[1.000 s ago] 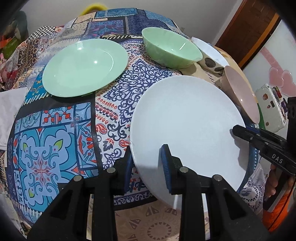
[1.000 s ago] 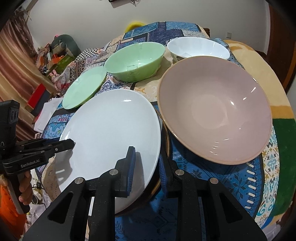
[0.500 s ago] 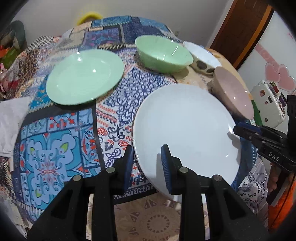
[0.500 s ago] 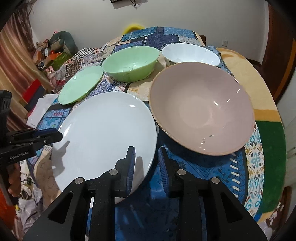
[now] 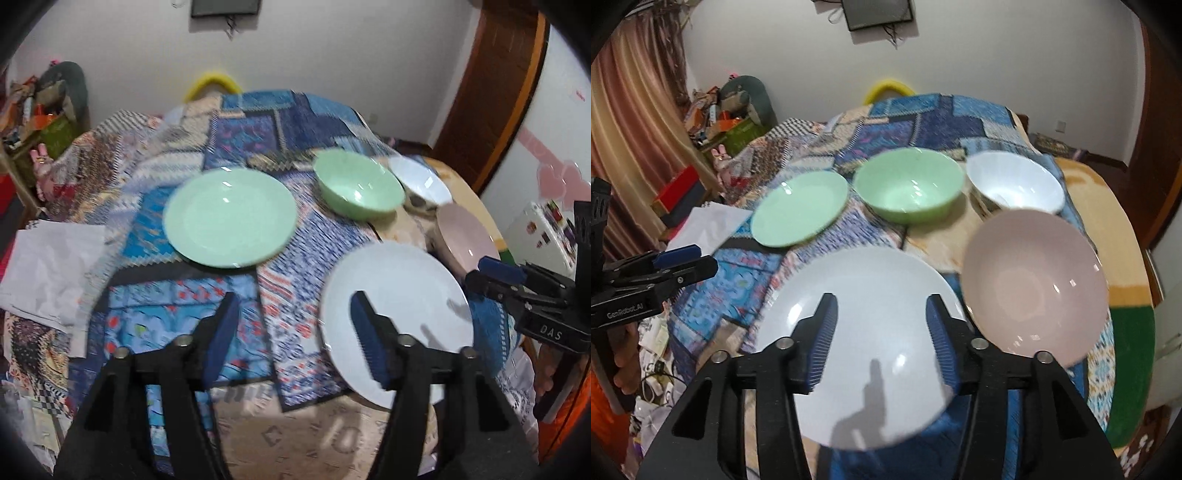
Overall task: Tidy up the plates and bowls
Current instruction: 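Grasp the light green plate rim with both grippers, then lift the light green plate with both grippers and carry it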
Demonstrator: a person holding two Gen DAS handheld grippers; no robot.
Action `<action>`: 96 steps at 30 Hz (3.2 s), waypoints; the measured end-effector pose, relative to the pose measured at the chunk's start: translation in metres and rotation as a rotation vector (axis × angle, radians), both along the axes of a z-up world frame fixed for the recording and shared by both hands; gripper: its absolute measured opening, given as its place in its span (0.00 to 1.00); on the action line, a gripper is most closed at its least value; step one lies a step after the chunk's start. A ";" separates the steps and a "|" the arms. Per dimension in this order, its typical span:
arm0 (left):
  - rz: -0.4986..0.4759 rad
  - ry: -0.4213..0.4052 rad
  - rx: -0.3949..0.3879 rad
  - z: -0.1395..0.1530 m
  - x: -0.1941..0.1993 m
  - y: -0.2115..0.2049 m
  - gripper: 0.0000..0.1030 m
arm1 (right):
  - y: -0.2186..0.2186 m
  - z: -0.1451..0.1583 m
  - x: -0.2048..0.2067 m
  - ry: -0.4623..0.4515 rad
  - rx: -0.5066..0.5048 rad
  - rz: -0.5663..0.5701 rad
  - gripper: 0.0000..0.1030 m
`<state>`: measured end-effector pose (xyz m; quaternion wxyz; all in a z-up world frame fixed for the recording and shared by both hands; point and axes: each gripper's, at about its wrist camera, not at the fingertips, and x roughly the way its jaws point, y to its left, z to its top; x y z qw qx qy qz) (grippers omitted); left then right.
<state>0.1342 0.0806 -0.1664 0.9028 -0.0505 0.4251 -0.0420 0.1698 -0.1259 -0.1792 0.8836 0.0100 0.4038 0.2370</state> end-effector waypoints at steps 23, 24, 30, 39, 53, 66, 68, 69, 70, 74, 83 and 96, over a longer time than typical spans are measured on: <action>0.152 0.108 0.000 -0.067 0.098 0.125 0.65 | 0.117 -0.038 0.094 0.097 -0.083 0.113 0.53; 0.148 0.118 -0.007 -0.073 0.103 0.129 0.61 | 0.118 -0.041 0.097 0.110 -0.082 0.120 0.53; 0.118 0.162 -0.046 -0.095 0.128 0.140 0.39 | 0.134 -0.057 0.112 0.165 -0.114 0.139 0.38; 0.075 0.170 -0.067 -0.109 0.148 0.138 0.24 | 0.143 -0.074 0.126 0.241 -0.089 0.137 0.27; 0.086 0.208 -0.045 -0.100 0.098 0.140 0.24 | 0.154 -0.072 0.101 0.238 -0.109 0.220 0.23; 0.128 0.250 -0.058 -0.099 0.044 0.151 0.25 | 0.168 -0.077 0.092 0.265 -0.107 0.277 0.23; 0.124 0.253 -0.050 -0.100 0.047 0.152 0.25 | 0.170 -0.078 0.100 0.265 -0.110 0.267 0.23; 0.125 0.255 -0.051 -0.100 0.049 0.153 0.25 | 0.171 -0.079 0.101 0.268 -0.109 0.264 0.23; 0.126 0.257 -0.053 -0.101 0.051 0.154 0.25 | 0.172 -0.079 0.103 0.268 -0.110 0.261 0.23; 0.134 0.264 -0.077 -0.106 0.062 0.160 0.25 | 0.179 -0.082 0.116 0.281 -0.112 0.263 0.23; 0.135 0.251 -0.148 -0.110 0.076 0.170 0.27 | 0.186 -0.085 0.123 0.298 -0.088 0.260 0.24; 0.122 0.207 -0.104 -0.096 0.062 0.153 0.27 | 0.171 -0.069 0.104 0.238 -0.092 0.242 0.23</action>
